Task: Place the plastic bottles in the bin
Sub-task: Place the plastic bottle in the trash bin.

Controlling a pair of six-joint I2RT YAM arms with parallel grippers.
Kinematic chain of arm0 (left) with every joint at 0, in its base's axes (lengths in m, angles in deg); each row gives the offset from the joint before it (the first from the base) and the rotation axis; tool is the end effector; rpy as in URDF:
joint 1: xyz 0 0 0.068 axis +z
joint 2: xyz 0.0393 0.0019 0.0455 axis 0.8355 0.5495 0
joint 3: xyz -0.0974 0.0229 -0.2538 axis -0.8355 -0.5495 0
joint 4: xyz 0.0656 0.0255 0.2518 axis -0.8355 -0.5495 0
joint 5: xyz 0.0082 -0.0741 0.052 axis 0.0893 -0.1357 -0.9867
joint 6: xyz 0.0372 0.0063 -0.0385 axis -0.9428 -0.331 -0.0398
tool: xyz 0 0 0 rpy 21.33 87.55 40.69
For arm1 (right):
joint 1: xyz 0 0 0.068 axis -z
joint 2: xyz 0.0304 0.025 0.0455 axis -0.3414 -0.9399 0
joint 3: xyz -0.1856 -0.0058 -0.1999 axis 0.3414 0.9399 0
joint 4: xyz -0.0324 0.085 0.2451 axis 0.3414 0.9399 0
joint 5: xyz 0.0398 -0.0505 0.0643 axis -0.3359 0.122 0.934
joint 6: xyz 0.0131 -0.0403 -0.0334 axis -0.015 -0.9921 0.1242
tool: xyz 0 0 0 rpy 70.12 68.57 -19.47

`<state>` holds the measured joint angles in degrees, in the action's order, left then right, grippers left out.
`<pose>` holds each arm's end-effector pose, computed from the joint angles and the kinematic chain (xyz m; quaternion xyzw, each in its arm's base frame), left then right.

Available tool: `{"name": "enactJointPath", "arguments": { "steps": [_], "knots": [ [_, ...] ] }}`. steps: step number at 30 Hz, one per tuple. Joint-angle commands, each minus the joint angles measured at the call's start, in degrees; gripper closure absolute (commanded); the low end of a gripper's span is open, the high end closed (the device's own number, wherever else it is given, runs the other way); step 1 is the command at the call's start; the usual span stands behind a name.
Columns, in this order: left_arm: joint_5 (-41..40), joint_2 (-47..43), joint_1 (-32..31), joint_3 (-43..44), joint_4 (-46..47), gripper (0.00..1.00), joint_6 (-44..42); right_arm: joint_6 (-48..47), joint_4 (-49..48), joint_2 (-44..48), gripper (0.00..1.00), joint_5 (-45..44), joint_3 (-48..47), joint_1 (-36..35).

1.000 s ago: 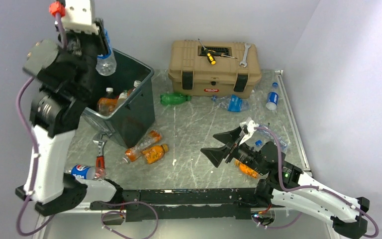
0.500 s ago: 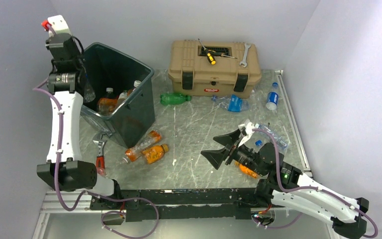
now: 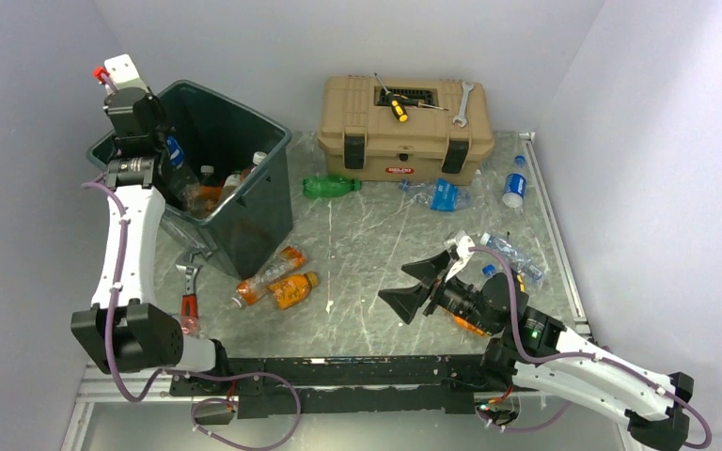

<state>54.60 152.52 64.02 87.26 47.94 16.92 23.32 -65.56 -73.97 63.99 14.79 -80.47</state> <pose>0.3042 0.0523 0.4494 -0.2123 0.7208 0.1412 0.6446 0.0687 0.1144 0.2845 -0.1939 0.6943 0.4383 0.5369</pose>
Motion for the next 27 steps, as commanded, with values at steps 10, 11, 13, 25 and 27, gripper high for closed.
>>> {"name": "enactJointPath", "arguments": {
  "steps": [10, 11, 13, 25, 27],
  "knots": [
    [11.8, 0.1, 0.8, -4.3, -3.0, 1.00, 10.4, 1.5, -1.4, 1.8, 0.00, -2.1, -0.2, -0.1],
    [12.8, 0.0, 0.8, -4.2, -3.7, 1.00, 10.3, 1.6, -1.2, 1.7, 0.00, -2.3, -0.3, -0.1],
    [15.2, -0.4, 0.7, -3.3, -5.2, 0.83, 9.6, 2.0, -0.8, 1.5, 0.00, -2.5, -0.5, -0.1],
    [22.2, -10.9, 0.3, 6.3, -9.0, 0.01, 13.5, 1.6, 2.3, 0.6, 0.00, -4.1, -3.4, -0.1],
    [25.5, -12.2, -1.0, 8.9, -9.7, 0.01, 13.6, 1.0, 3.0, -0.2, 0.00, -5.1, -4.4, -0.1]
  ]
}}
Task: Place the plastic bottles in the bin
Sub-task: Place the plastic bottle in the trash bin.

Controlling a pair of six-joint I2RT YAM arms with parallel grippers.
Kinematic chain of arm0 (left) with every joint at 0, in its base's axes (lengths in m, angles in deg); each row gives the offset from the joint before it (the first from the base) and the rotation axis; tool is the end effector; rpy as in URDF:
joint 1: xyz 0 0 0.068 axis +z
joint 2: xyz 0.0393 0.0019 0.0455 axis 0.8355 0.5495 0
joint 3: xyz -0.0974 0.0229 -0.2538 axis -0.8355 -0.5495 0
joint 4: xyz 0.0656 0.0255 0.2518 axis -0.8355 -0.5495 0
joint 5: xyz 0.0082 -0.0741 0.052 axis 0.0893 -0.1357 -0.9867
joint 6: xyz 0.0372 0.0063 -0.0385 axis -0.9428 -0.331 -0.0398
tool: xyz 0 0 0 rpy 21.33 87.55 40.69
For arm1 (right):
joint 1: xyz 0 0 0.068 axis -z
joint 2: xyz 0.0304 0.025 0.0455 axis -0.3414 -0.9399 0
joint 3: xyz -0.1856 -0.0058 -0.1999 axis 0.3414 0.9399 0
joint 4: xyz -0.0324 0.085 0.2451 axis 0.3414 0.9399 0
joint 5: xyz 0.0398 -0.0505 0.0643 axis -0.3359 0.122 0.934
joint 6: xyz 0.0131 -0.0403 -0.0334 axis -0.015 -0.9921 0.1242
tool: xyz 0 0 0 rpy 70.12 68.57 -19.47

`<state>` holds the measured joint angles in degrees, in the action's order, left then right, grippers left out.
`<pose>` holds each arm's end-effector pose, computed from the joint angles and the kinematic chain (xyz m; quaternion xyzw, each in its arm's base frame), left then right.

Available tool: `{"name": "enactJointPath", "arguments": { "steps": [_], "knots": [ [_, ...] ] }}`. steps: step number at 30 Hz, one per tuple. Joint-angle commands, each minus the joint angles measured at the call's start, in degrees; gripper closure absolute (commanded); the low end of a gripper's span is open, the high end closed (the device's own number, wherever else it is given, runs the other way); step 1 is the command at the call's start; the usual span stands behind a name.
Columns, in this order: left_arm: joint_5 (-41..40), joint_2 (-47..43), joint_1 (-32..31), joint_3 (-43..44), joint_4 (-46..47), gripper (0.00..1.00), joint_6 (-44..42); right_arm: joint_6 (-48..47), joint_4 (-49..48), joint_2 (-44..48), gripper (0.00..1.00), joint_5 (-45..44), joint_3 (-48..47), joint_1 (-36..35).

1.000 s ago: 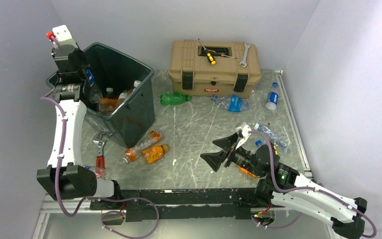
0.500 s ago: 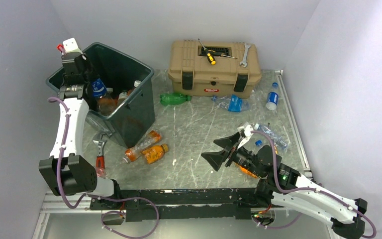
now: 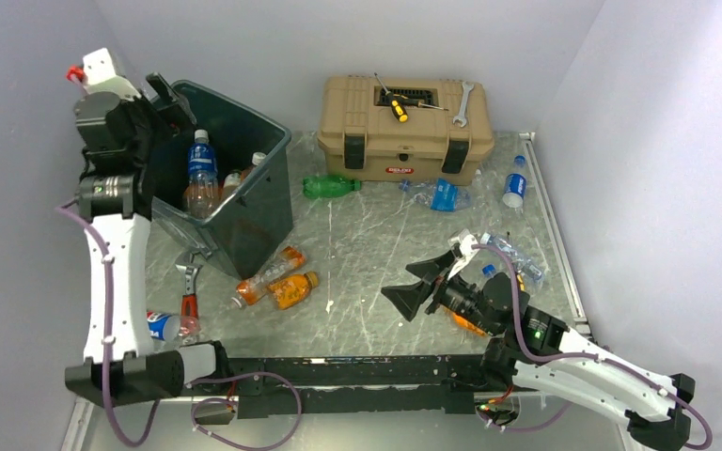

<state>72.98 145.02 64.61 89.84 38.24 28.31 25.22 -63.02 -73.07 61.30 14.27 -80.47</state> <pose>0.2551 0.0374 0.4804 -0.1870 0.7287 -0.0411 0.6575 0.0683 0.1104 0.2846 -0.1691 0.7075 0.4289 0.5356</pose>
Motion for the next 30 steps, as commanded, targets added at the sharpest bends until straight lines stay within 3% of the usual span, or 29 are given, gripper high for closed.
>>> {"name": "enactJointPath", "arguments": {
  "steps": [1, 6, 11, 14, 18, 21, 30],
  "knots": [
    [8.9, -5.0, -2.5, 7.8, -0.7, 0.01, 2.0, -1.2, 0.8, -1.6, 0.00, -3.0, -4.2, -0.1],
    [22.0, -5.0, -11.7, 10.4, -2.5, 0.00, -4.5, -1.9, 2.8, -6.6, 0.00, -8.5, -6.4, -0.1],
    [24.1, -4.4, -24.4, 4.7, -4.5, 0.01, -13.7, -0.1, 8.7, -21.0, 0.00, -16.4, -13.0, 0.4],
    [27.2, -5.8, -29.2, -0.5, -1.1, 0.00, -16.1, -1.1, 9.3, -29.9, 0.00, -13.2, -15.9, 1.2],
    [30.5, -10.1, -30.4, -9.1, 5.4, 0.01, -22.0, -4.0, 0.8, -36.3, 0.00, -2.4, -14.2, 1.2],
    [27.7, -14.9, -31.1, -15.2, 10.2, 0.01, -24.0, -5.5, -6.9, -40.4, 0.00, 4.6, -13.3, 1.0],
    [24.5, -29.3, -31.1, -30.5, 23.9, 0.00, -23.0, -9.0, -15.0, -59.0, 0.00, 5.8, -21.8, -1.8]
  ]
}}
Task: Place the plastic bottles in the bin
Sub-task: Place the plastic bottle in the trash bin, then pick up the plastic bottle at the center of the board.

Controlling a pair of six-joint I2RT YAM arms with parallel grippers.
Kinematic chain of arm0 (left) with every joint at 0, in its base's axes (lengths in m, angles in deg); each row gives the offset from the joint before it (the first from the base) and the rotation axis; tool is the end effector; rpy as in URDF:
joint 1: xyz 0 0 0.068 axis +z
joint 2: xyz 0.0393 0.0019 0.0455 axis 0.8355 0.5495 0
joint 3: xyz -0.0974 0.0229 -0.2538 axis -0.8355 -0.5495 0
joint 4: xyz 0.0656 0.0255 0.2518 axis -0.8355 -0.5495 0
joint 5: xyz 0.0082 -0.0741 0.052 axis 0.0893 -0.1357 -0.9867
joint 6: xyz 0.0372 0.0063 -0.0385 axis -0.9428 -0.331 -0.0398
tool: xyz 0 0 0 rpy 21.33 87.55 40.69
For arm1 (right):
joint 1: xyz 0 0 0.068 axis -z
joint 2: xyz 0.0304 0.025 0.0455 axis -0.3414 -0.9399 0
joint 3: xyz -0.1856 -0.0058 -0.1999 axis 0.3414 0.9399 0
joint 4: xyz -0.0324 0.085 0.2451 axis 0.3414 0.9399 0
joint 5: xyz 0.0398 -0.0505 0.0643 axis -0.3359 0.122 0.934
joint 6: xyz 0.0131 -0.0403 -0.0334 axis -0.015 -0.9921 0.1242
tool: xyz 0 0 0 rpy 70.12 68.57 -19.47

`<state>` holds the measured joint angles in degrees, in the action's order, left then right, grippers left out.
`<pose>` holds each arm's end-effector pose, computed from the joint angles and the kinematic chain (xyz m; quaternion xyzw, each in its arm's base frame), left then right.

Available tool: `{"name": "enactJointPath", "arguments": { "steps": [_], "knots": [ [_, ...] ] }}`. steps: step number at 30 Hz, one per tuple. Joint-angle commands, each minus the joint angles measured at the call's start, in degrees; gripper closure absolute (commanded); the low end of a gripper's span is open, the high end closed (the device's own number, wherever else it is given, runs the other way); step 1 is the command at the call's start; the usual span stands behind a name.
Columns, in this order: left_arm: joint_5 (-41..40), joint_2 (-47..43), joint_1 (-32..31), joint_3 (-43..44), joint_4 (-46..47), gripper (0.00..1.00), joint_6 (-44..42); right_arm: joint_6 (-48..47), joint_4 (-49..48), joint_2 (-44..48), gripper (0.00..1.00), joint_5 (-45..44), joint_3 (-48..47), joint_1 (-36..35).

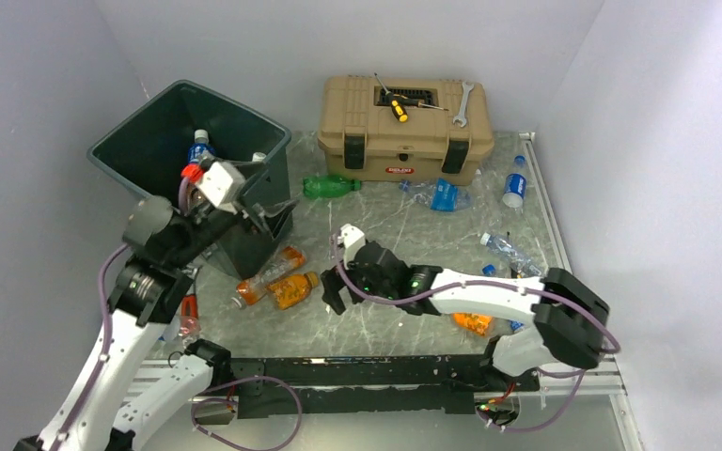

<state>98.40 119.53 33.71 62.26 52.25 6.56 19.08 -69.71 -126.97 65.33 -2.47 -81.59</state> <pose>0.1432 -0.0755 0.4337 0.2918 0.6165 -0.2532 0.6861 0.1405 0.2545 0.2207 -0.2995 0.8294 0.2808 0.3787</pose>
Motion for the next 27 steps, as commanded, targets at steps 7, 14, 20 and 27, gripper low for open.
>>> {"name": "enactJointPath", "arguments": {
  "steps": [7, 14, 20, 27],
  "knots": [
    [-1.4, -9.3, -0.2, -7.6, 13.4, 0.00, -0.4, -5.6, -13.6, -16.8, 0.00, -0.8, -12.5, -2.4],
    [-4.5, -11.9, -0.2, -10.0, 15.1, 0.01, 0.5, -9.3, -10.8, -25.1, 0.00, -12.1, -21.3, -7.6],
    [-5.3, -11.8, -0.2, -10.6, 15.6, 0.01, 0.3, -9.6, -11.5, -27.6, 0.00, -20.4, -22.0, -10.6],
    [-5.5, -11.2, -0.2, -10.9, 15.8, 0.00, 0.8, -10.2, -10.5, -30.7, 0.00, -26.1, -25.0, -14.5]
  ]
}}
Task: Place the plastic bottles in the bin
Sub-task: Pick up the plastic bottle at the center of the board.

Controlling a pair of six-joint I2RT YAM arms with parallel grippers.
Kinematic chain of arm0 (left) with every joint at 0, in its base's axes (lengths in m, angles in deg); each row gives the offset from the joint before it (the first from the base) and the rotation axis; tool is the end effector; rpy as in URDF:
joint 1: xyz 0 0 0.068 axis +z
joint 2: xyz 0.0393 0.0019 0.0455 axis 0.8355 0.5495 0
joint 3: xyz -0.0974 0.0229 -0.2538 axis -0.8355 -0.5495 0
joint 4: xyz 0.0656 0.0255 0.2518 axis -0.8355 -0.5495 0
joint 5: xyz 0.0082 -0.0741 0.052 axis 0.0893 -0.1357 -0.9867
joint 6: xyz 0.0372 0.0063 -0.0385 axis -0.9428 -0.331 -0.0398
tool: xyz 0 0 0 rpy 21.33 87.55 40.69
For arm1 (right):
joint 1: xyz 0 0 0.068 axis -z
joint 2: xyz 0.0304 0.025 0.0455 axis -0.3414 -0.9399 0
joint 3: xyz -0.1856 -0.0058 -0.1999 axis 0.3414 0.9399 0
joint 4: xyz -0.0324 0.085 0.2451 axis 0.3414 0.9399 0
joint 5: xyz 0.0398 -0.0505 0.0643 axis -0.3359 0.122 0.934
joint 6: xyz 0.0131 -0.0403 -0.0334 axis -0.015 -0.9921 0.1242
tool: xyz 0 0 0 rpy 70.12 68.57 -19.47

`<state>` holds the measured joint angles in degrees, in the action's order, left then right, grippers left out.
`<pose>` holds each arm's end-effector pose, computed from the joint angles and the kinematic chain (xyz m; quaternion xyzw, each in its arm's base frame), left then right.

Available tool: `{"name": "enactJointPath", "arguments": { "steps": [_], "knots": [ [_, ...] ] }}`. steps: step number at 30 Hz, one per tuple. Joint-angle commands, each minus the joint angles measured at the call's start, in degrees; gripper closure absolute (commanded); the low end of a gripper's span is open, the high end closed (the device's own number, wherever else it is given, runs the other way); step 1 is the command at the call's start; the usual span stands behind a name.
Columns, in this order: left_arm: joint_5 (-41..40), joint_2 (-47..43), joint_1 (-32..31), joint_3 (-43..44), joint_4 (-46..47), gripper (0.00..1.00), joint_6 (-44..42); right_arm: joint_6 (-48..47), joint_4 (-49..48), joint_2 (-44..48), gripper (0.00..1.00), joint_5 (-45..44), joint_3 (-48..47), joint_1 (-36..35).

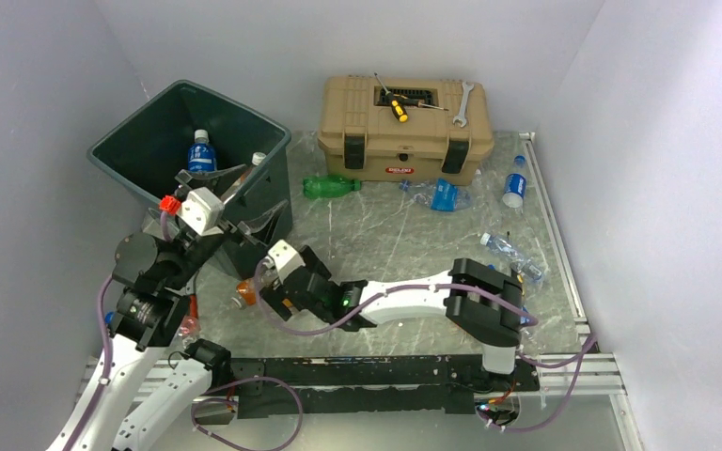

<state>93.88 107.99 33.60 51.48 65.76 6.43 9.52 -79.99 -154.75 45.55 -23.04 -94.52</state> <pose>0.1074 -0.0577 0.4221 0.2566 0.5316 -0.2263 0.7749 0.1218 0.3864 0.1947 -0.3665 0.7741 0.1909 0.4796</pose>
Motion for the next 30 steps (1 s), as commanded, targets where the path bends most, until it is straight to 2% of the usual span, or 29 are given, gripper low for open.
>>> {"name": "enactJointPath", "arguments": {
  "steps": [1, 4, 8, 17, 24, 30],
  "knots": [
    [-1.0, 0.5, -0.1, -0.1, 2.3, 0.00, 1.0, 0.0, 2.0, -4.2, 0.01, -6.8, -5.7, -1.6],
    [-1.1, 0.8, -0.1, -0.2, 2.2, 0.00, 1.0, 0.6, 5.1, -7.0, 0.02, -8.8, -7.4, -1.3],
    [-1.2, 1.2, -0.1, -0.4, 2.2, 0.01, 0.9, 1.0, 5.8, -6.2, 0.05, -11.1, -4.5, -1.1],
    [-0.8, 2.2, -0.2, -0.5, 2.3, 0.00, 1.2, 1.8, 4.8, 4.9, 0.17, -14.8, 9.7, 0.7],
    [-0.1, 2.4, -0.3, -0.4, 2.3, 0.01, 1.2, -0.2, 6.1, 16.0, 0.13, -15.5, 20.8, 1.1],
    [0.2, 2.5, -0.3, -0.5, 2.3, 0.01, 1.2, 1.0, 10.2, 23.7, 0.00, -12.0, 22.6, 1.0]
  ]
}}
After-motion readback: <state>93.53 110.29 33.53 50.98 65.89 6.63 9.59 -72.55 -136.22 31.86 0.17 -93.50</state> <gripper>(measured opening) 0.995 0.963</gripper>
